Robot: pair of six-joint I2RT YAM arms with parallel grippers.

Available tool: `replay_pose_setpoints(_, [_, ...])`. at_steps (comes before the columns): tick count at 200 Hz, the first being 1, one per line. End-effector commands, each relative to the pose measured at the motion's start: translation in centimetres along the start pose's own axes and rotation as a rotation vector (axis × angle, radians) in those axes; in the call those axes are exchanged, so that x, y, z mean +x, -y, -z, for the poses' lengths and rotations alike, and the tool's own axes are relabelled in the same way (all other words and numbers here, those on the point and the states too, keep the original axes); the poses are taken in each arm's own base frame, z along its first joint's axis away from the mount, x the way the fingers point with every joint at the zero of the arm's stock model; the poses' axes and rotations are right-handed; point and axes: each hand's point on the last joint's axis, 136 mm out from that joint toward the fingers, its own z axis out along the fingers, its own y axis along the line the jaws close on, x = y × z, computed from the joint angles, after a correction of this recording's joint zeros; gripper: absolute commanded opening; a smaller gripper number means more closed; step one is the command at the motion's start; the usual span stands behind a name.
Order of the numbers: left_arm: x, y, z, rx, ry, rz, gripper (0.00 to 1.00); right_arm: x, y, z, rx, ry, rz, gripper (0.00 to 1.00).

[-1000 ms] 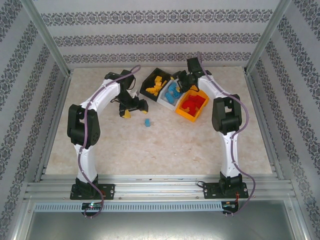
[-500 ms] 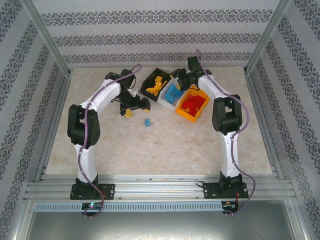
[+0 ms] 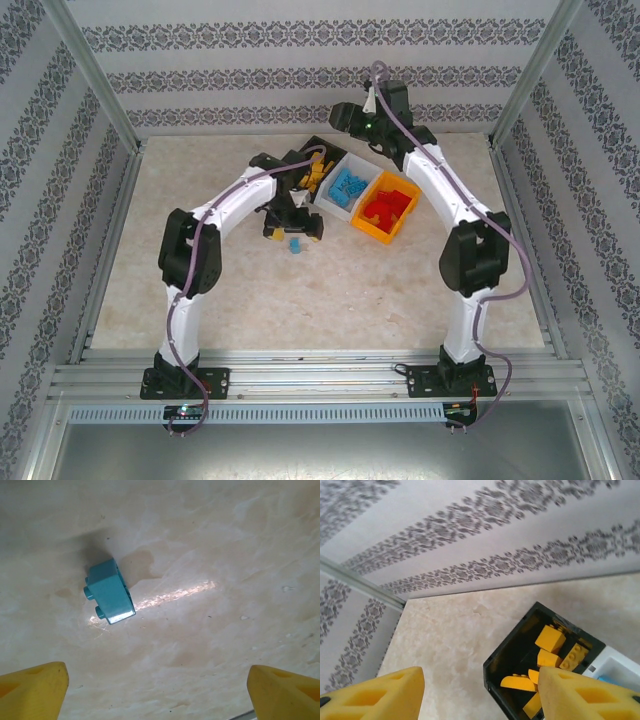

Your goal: Sort the legos into containers by color

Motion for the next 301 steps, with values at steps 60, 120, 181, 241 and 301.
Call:
replay_pose_setpoints(60, [-0.2,-2.3,-2.4,-0.126,-0.068,0.092,0.82,3.1,0.0,7.0,0.073,0.235,0.552,0.6])
replay_pose_setpoints(120, [0.0,-2.6,-4.5,-0.127,-0.128,0.112,0.66,7.6,3.9,10.1,0.144,0.129,0.505,0.62])
replay_pose_setpoints(181, [-0.1,-2.7,-5.6,-0.117,-0.154,0.112,0.4,9.8,6.6,11.2,0.196,0.1,0.41,0.71])
replay_pose_setpoints(241, [0.3,-2.6,-4.2,-0.103,-0.137,0.103,0.24,10.6,8.5,12.1,0.254,0.079,0.331,0.97])
replay_pose_setpoints(301, [0.1,0.2,-0.7,0.049,-0.052,0.035,0.24,10.3,10.8,14.5,0.35,0.169,0.214,0.98])
